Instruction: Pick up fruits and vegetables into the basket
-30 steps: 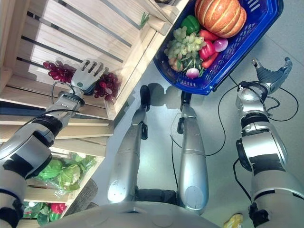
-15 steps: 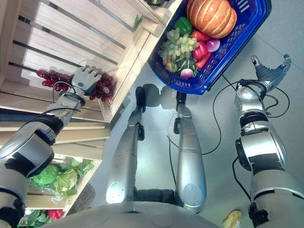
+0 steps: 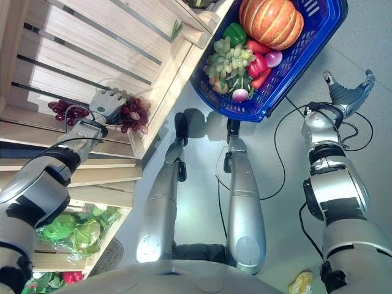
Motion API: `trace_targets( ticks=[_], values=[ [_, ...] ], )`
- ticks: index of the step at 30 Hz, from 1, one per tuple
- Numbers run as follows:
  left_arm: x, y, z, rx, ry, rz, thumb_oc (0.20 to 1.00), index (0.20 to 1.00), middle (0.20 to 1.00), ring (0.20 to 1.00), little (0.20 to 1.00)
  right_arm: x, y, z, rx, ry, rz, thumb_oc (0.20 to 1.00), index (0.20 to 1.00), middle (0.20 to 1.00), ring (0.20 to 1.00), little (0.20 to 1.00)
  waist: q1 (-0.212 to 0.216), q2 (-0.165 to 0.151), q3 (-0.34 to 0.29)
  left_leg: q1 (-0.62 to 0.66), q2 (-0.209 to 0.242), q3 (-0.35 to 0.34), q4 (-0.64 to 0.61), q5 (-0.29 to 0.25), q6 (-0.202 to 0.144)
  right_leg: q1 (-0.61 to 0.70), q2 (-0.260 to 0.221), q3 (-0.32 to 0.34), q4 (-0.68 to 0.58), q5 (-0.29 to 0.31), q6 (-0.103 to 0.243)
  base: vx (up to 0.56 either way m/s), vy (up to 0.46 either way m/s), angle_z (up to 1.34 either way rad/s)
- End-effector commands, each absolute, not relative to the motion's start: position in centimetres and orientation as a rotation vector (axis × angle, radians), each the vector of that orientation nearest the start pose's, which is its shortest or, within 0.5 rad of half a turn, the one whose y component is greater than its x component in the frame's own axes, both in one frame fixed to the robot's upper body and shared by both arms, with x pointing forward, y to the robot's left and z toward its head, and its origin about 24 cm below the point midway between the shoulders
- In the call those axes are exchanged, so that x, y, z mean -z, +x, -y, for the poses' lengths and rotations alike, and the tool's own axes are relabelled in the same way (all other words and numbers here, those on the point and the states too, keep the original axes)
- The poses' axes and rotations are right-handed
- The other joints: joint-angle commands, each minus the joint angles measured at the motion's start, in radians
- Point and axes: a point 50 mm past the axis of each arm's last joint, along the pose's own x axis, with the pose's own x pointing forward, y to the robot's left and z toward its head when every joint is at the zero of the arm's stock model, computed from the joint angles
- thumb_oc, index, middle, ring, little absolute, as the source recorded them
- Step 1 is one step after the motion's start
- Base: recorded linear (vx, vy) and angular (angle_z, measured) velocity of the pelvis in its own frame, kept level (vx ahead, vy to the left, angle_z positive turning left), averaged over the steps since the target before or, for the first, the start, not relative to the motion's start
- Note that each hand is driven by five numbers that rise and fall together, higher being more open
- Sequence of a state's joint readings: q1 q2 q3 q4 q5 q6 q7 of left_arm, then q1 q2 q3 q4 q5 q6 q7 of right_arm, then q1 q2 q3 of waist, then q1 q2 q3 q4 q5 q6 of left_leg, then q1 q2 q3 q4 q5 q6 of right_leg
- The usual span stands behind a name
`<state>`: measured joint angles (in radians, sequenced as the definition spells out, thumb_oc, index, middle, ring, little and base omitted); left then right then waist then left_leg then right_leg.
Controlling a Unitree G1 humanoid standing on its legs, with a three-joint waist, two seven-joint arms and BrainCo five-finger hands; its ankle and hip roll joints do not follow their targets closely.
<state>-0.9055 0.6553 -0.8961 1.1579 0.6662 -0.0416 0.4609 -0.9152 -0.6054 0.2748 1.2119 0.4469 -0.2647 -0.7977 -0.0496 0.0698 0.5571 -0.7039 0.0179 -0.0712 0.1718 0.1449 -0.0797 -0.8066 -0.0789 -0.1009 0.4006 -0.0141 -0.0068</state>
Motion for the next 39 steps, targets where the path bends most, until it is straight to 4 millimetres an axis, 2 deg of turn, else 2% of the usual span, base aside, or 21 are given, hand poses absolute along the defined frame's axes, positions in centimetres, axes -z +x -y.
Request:
trace_targets(
  ticks=[1,6,7,9,11,13,20,22,28,33,36,39],
  values=[
    [-7.8,36.0,-29.0,-0.202,1.443,-0.189,0.2,0.2,0.2,0.2,0.2,-13.4,35.0,32.5,1.043,-0.254,0.127,1.0,1.0,1.0,1.0,1.0,0.029,-0.019,-0.037,0.005,-0.045,0.053,0.074,-0.099,0.039,0.073,0.046,0.02,-0.108,0.047,0.083,0.0,0.0,0.0],
    [-10.1,37.0,-28.4,-0.256,0.754,-0.103,0.2,0.2,0.2,0.2,0.2,-12.9,35.0,31.9,1.031,-0.249,0.13,1.0,1.0,1.0,1.0,1.0,0.03,-0.021,-0.037,0.008,-0.045,0.051,0.073,-0.097,0.038,0.071,0.051,0.024,-0.093,0.037,0.084,0.0,0.0,0.0],
    [-10.6,37.1,-28.3,-0.252,0.654,-0.072,0.2,0.2,0.2,0.2,0.2,-12.9,34.9,31.8,1.027,-0.249,0.132,1.0,1.0,1.0,1.0,1.0,0.03,-0.02,-0.037,0.01,-0.046,0.052,0.073,-0.097,0.038,0.072,0.051,0.024,-0.091,0.035,0.083,0.0,0.0,0.0],
    [-10.8,37.2,-28.2,-0.25,0.587,-0.048,0.2,0.2,0.2,0.2,0.2,-12.8,34.9,31.7,1.024,-0.251,0.134,1.0,1.0,1.0,1.0,1.0,0.03,-0.02,-0.037,0.011,-0.046,0.052,0.073,-0.098,0.038,0.073,0.051,0.024,-0.091,0.034,0.084,0.0,0.0,0.0],
    [-11.9,37.3,-28.0,-0.237,0.322,0.04,0.2,0.2,0.2,0.2,0.2,-13.0,35.1,31.2,1.009,-0.257,0.151,1.0,1.0,1.0,1.0,1.0,0.03,-0.017,-0.037,0.018,-0.046,0.051,0.072,-0.1,0.038,0.075,0.05,0.025,-0.083,0.03,0.084,0.0,0.0,0.0],
    [-12.7,37.3,-27.6,-0.228,0.182,0.107,0.2,0.2,0.2,0.2,0.2,-13.2,35.2,30.8,0.997,-0.259,0.166,1.0,1.0,1.0,1.0,1.0,0.031,-0.016,-0.037,0.018,-0.046,0.049,0.069,-0.094,0.038,0.075,0.05,0.025,-0.084,0.033,0.083,0.0,0.0,0.0],
    [-14.6,37.4,-27.2,-0.201,-0.126,0.262,0.2,0.2,0.2,0.2,0.2,-13.4,35.3,29.9,0.955,-0.27,0.211,1.0,1.0,1.0,1.0,1.0,0.029,-0.016,-0.037,0.035,-0.048,0.048,0.069,-0.106,0.037,0.089,0.047,0.027,-0.077,0.015,0.082,0.0,0.0,0.0],
    [-15.3,37.3,-27.1,-0.186,-0.215,0.319,0.2,0.2,0.2,0.2,0.2,-13.9,35.4,29.5,0.909,-0.267,0.251,1.0,1.0,1.0,1.0,1.0,0.027,-0.015,-0.037,0.032,-0.048,0.048,0.066,-0.099,0.036,0.087,0.045,0.026,-0.082,0.021,0.081,0.0,0.0,0.0],
    [-18.0,36.8,-26.6,-0.111,-0.381,0.518,0.2,0.2,0.2,0.2,0.2,-15.6,36.0,25.7,0.686,-0.29,0.398,1.0,1.0,1.0,1.0,1.0,0.021,-0.021,-0.037,0.033,-0.05,0.048,0.072,-0.105,0.035,0.089,0.041,0.028,-0.078,0.015,0.079,0.0,0.0,0.0],
    [-19.7,36.3,-25.6,-0.03,-0.42,0.647,0.2,0.2,0.2,0.2,0.2,-16.8,35.5,23.3,0.554,-0.26,0.499,1.0,1.0,1.0,1.0,1.0,0.018,-0.026,-0.037,0.04,-0.052,0.049,0.065,-0.105,0.036,0.095,0.038,0.027,-0.083,0.013,0.08,0.0,0.0,0.0],
    [-21.5,35.7,-23.8,0.068,-0.424,0.749,0.2,0.2,0.2,0.2,0.2,-17.8,35.0,21.0,0.417,-0.233,0.586,1.0,1.0,1.0,1.0,1.0,0.016,-0.028,-0.037,0.043,-0.054,0.048,0.065,-0.108,0.036,0.102,0.034,0.028,-0.088,0.012,0.082,0.0,0.0,0.0],
    [-22.3,35.1,-22.1,0.143,-0.425,0.809,0.2,0.2,0.2,0.2,0.2,-18.3,34.4,19.3,0.327,-0.215,0.628,1.0,1.0,1.0,1.0,1.0,0.017,-0.03,-0.037,0.049,-0.055,0.048,0.064,-0.116,0.038,0.11,0.031,0.027,-0.088,0.005,0.084,0.0,0.0,0.0]
  ],
)
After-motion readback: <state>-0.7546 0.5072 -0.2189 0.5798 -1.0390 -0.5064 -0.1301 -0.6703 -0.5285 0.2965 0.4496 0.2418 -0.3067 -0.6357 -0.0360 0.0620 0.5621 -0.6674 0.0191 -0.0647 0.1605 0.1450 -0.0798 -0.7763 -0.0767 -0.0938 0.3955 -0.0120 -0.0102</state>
